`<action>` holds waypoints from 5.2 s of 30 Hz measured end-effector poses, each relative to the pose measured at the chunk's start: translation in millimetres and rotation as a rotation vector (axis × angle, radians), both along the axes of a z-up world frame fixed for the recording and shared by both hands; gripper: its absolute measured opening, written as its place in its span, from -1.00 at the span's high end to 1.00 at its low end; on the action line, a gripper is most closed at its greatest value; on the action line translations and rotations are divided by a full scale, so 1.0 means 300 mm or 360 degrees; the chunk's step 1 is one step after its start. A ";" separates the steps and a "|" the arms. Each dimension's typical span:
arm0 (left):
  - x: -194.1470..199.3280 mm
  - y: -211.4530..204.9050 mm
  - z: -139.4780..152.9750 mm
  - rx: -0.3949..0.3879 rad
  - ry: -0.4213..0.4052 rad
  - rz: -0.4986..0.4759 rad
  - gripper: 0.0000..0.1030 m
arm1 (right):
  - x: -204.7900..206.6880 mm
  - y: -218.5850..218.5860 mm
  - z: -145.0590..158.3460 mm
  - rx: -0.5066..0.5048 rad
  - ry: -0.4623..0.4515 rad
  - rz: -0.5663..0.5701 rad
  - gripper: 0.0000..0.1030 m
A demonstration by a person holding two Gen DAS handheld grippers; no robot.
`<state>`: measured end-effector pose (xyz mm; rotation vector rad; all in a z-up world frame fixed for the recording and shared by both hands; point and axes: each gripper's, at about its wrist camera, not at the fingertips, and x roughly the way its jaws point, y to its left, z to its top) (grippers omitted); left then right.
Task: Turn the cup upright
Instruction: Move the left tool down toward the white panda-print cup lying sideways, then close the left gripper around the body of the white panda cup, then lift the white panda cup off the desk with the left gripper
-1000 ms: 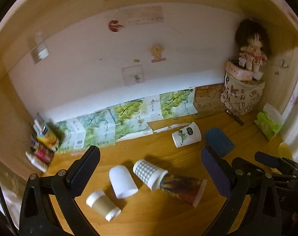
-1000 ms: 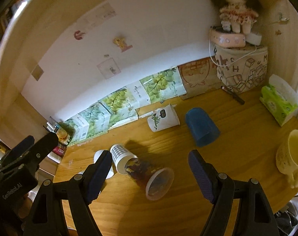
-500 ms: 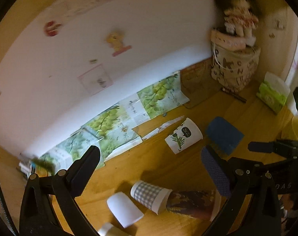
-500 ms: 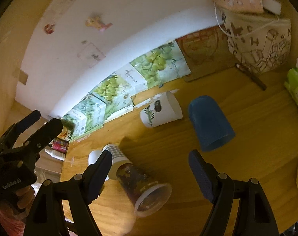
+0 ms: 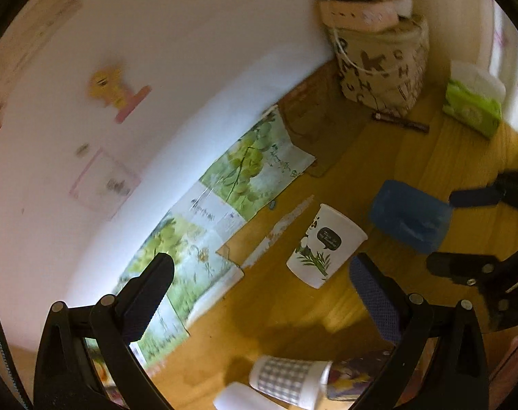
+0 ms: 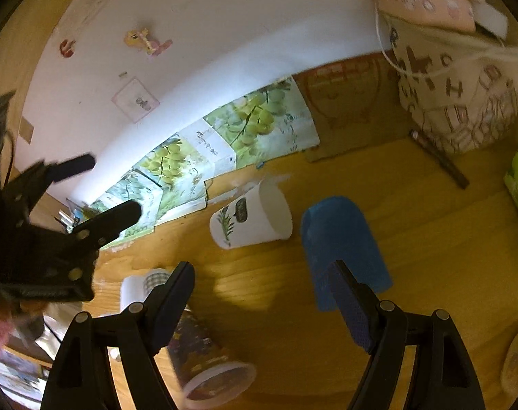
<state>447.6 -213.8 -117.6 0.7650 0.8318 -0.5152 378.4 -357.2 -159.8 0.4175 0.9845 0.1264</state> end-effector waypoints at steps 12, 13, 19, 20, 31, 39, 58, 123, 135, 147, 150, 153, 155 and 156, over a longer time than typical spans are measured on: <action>0.031 -0.079 -0.138 0.0037 0.0178 -0.0345 -0.99 | -0.007 0.015 -0.012 -0.0284 -0.0134 0.0104 -0.57; 0.034 -0.083 -0.148 0.0034 0.0193 -0.0356 -0.99 | -0.011 0.016 -0.013 -0.0289 -0.0144 0.0111 -0.57; 0.074 -0.099 -0.219 0.0013 0.0310 -0.0388 -0.99 | -0.031 0.031 -0.024 -0.0404 -0.0215 0.0133 -0.57; 0.082 -0.099 -0.232 -0.0002 0.0344 -0.0402 -0.99 | -0.034 0.034 -0.026 -0.0420 -0.0227 0.0137 -0.57; 0.164 -0.126 -0.376 0.0007 0.0583 -0.0378 -0.99 | -0.056 0.035 -0.041 -0.0457 -0.0267 0.0128 -0.57; 0.206 -0.154 -0.428 0.0006 0.0666 -0.0281 -0.97 | -0.064 0.036 -0.042 -0.0443 -0.0279 0.0142 -0.57; 0.227 -0.216 -0.395 -0.0025 0.0610 -0.0179 -0.42 | -0.071 0.031 -0.029 -0.0410 -0.0275 0.0121 -0.57; -0.683 0.452 -0.004 -0.0618 0.0319 0.0966 -0.40 | -0.476 0.127 0.225 -0.0220 -0.0068 0.0009 -0.57; -0.762 0.534 -0.158 -0.0763 0.0342 0.1094 -0.40 | -0.533 0.182 0.174 -0.0232 -0.0029 0.0049 -0.57; -0.787 0.585 -0.301 -0.0880 0.0365 0.1135 -0.41 | -0.526 0.233 0.098 -0.0256 0.0030 0.0086 -0.57; -0.785 0.599 -0.324 -0.0866 0.0414 0.1160 -0.41 | -0.525 0.262 0.080 -0.0251 0.0046 0.0119 -0.57; -0.778 0.607 -0.343 -0.0871 0.0473 0.1168 -0.41 | -0.522 0.295 0.063 -0.0247 0.0064 0.0160 -0.57; -0.775 0.609 -0.354 -0.0871 0.0504 0.1175 -0.42 | -0.520 0.313 0.053 -0.0239 0.0074 0.0186 -0.57; -0.773 0.608 -0.359 -0.0868 0.0520 0.1178 -0.42 | -0.516 0.321 0.048 -0.0234 0.0081 0.0202 -0.57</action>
